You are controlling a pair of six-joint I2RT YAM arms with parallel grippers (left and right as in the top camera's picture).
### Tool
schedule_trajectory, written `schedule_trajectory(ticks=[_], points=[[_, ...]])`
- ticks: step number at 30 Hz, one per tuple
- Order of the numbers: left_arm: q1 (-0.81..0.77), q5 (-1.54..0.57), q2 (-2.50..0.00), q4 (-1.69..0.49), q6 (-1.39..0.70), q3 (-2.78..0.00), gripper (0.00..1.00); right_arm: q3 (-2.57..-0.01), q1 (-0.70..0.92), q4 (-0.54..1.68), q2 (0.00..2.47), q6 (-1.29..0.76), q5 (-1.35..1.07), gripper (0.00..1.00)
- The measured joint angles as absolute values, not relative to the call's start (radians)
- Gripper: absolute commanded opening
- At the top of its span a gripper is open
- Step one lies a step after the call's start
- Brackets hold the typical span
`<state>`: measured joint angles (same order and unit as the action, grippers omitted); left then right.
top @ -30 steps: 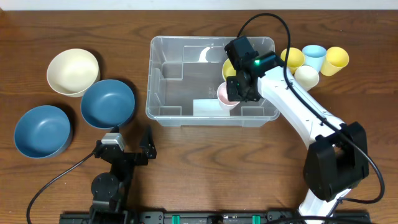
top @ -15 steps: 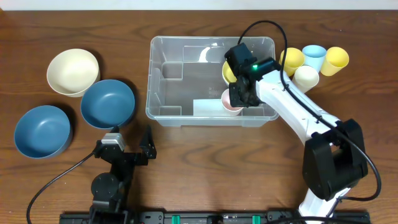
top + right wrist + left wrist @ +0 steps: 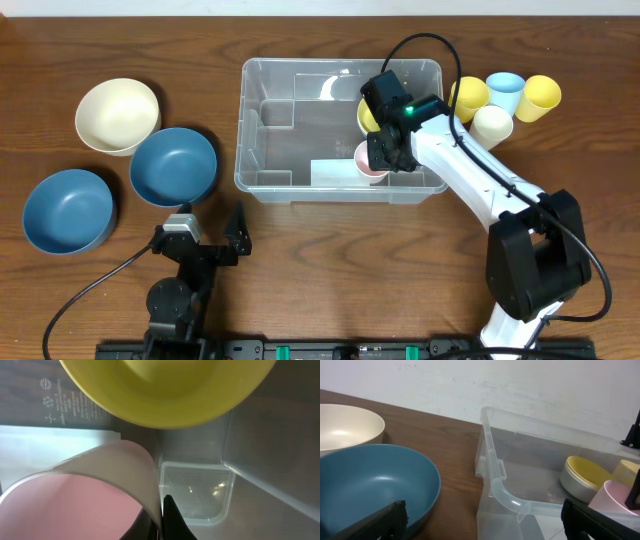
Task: Pack container
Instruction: 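Lower the pink cup beside the bowl stack and hold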
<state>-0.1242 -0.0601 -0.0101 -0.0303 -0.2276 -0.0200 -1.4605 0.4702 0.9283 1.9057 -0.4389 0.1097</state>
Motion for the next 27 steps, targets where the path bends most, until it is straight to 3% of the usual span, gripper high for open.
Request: schedule_trajectory(ticks=[6, 14, 27], points=[[-0.124, -0.06, -0.01, -0.03, -0.228, -0.02, 0.98, -1.431, 0.47, 0.902, 1.906, -0.446, 0.11, 0.02], [-0.124, -0.06, -0.01, -0.03, -0.228, -0.02, 0.98, -1.417, 0.47, 0.889, 1.906, -0.463, 0.111, 0.41], [-0.124, -0.06, -0.01, -0.03, -0.228, -0.02, 0.98, -1.49, 0.469, 0.936, 1.908, -0.459, 0.112, 0.45]])
